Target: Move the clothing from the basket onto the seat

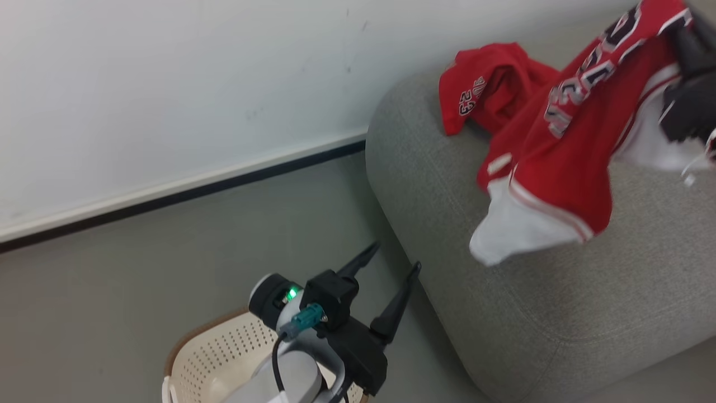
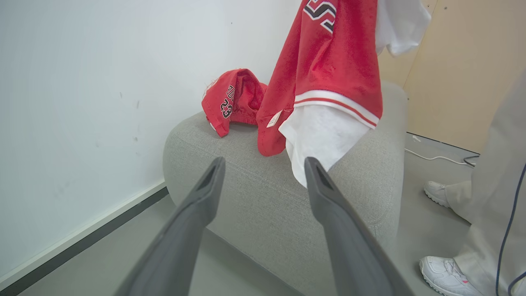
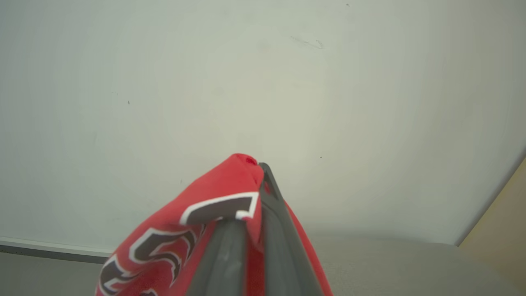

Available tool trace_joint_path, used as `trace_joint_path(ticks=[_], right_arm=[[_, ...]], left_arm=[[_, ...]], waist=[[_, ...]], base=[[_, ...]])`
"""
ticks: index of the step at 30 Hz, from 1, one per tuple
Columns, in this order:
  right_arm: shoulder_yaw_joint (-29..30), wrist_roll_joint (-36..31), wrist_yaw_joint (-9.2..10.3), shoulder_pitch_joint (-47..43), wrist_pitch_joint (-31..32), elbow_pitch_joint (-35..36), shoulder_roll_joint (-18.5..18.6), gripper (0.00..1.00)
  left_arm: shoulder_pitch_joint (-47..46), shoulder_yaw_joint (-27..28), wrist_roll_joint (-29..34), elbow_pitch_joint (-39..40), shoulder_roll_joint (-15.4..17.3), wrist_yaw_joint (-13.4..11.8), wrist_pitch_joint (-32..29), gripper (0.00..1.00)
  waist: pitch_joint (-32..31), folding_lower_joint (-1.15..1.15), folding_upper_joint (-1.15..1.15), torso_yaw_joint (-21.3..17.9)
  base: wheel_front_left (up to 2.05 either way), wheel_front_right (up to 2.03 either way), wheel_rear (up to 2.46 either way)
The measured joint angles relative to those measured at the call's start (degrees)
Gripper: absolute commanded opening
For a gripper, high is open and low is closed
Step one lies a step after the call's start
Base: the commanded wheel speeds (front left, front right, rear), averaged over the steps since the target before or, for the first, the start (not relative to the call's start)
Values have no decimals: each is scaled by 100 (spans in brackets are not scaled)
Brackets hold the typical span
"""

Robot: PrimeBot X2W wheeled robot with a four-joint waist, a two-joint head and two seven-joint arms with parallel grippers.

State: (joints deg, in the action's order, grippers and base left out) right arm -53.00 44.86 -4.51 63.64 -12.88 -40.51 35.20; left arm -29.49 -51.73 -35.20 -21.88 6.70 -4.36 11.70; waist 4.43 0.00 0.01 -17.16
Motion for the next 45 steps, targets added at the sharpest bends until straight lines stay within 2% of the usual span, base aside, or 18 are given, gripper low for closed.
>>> trace_joint_path(ticks=[2, 4, 11, 14, 21, 24, 26, 34, 42, 43, 44, 45], right_arm=[[70, -9, 9, 337, 75, -137, 4, 0], [90, -112, 108, 657, 153, -245, 4, 0], [155, -314, 156, 1566, 382, -632, 8, 0], [323, -305, 238, 1897, 433, -847, 46, 0], [567, -288, 495, 2135, 454, -1302, 471, 0], [660, -182, 595, 2129, 421, -1451, 519, 0], [687, -133, 660, 2103, 367, -1550, 420, 0], [681, 34, 675, 1762, 265, -1700, -208, 0], [716, 156, 668, 1674, 168, -1880, -364, 0], [712, 149, 668, 1685, 159, -1904, -388, 5], [711, 147, 664, 1687, 126, -1930, -424, 40], [710, 147, 650, 1687, 110, -1960, -467, 57]], left_arm=[[-96, 43, 35, 38, 54, -20, -3, 100], [-203, 96, 49, 87, 98, -25, -47, 100], [-420, 222, 123, 274, 197, -98, -78, 100], [-478, 259, 163, 363, 231, -120, -109, 100], [-682, 276, 376, 550, 356, -144, -211, 100], [-793, 308, 413, 633, 439, -170, -258, 100], [-866, 333, 472, 719, 538, -171, -338, 100], [-1150, 365, 700, 955, 622, -219, -512, 100], [-1517, 424, 871, 1185, 743, -220, -706, 100], [-1563, 444, 891, 1181, 762, -220, -706, 100], [-1602, 456, 944, 1168, 777, -220, -706, 100], [-1624, 458, 989, 1150, 781, -220, -706, 100]], waist=[[139, 0, 0, 29], [280, 0, 0, 60], [784, 1, 0, 194], [1004, 1, 0, 258], [1521, 1, 0, 427], [1744, 1, 0, 506], [1971, 1, 0, 575], [2592, 1, 1, 663], [3204, 1, 0, 650], [3277, 0, 0, 644], [3349, 0, 0, 635], [3414, 1, 0, 625]], base=[[0, 0, 0], [0, 0, 0], [0, 0, 0], [0, 0, 0], [0, 0, 0], [0, 0, 0], [0, 0, 0], [0, 0, 0], [0, 0, 0], [0, 0, 0], [0, 0, 0], [0, 0, 0]])
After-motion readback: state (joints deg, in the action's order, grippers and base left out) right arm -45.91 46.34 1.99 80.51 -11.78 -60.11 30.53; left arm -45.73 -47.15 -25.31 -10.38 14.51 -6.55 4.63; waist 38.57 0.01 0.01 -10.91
